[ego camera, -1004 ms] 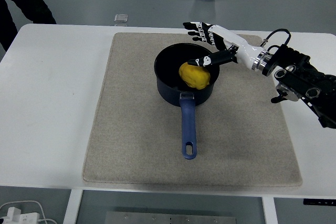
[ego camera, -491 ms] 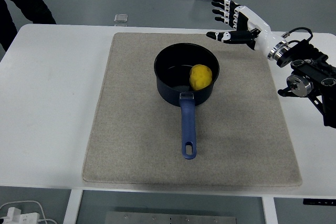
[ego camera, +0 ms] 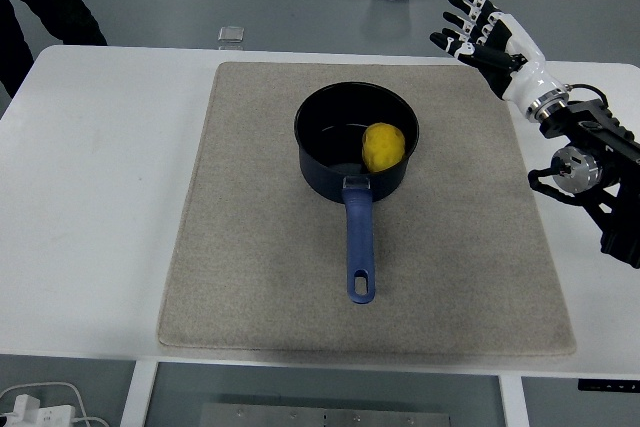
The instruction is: Put the potato in the blue pot
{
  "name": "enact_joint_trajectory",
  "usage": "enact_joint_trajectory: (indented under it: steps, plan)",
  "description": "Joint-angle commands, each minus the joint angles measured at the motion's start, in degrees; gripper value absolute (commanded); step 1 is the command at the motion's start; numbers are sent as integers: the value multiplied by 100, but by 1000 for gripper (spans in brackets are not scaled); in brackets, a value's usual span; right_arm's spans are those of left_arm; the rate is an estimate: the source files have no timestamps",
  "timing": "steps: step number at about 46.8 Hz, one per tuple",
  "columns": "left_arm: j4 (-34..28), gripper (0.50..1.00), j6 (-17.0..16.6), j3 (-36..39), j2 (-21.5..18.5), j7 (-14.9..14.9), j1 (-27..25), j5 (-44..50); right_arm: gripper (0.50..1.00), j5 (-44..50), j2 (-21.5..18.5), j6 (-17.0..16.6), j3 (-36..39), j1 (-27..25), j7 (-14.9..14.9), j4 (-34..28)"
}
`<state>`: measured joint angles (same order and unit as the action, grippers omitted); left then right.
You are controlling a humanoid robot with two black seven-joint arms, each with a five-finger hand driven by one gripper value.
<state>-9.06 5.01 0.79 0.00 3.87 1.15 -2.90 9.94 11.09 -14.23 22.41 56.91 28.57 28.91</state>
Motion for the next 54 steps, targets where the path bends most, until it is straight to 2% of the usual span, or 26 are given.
enact_joint_trajectory:
  steps: [1, 15, 19, 25, 31, 54]
  plan:
    - [0, 996, 0, 0, 0, 0, -1, 0, 930, -246, -2, -27, 176, -75, 0, 1]
    - [0, 996, 0, 0, 0, 0, -1, 0, 930, -845, 7, 17, 229, -93, -149, -43]
    - [-8, 996, 0, 0, 0, 0, -1, 0, 930, -932, -2, 17, 229, -93, -307, -166]
    - [-8, 996, 0, 0, 0, 0, -1, 0, 930, -1082, -11, 25, 229, -84, -343, -359]
    - [-8, 996, 0, 0, 0, 0, -1, 0, 930, -1091, -28, 34, 238, -84, -527, -456]
    - [-8, 996, 0, 0, 0, 0, -1, 0, 930, -1100, -54, 148, 255, -75, -528, -483]
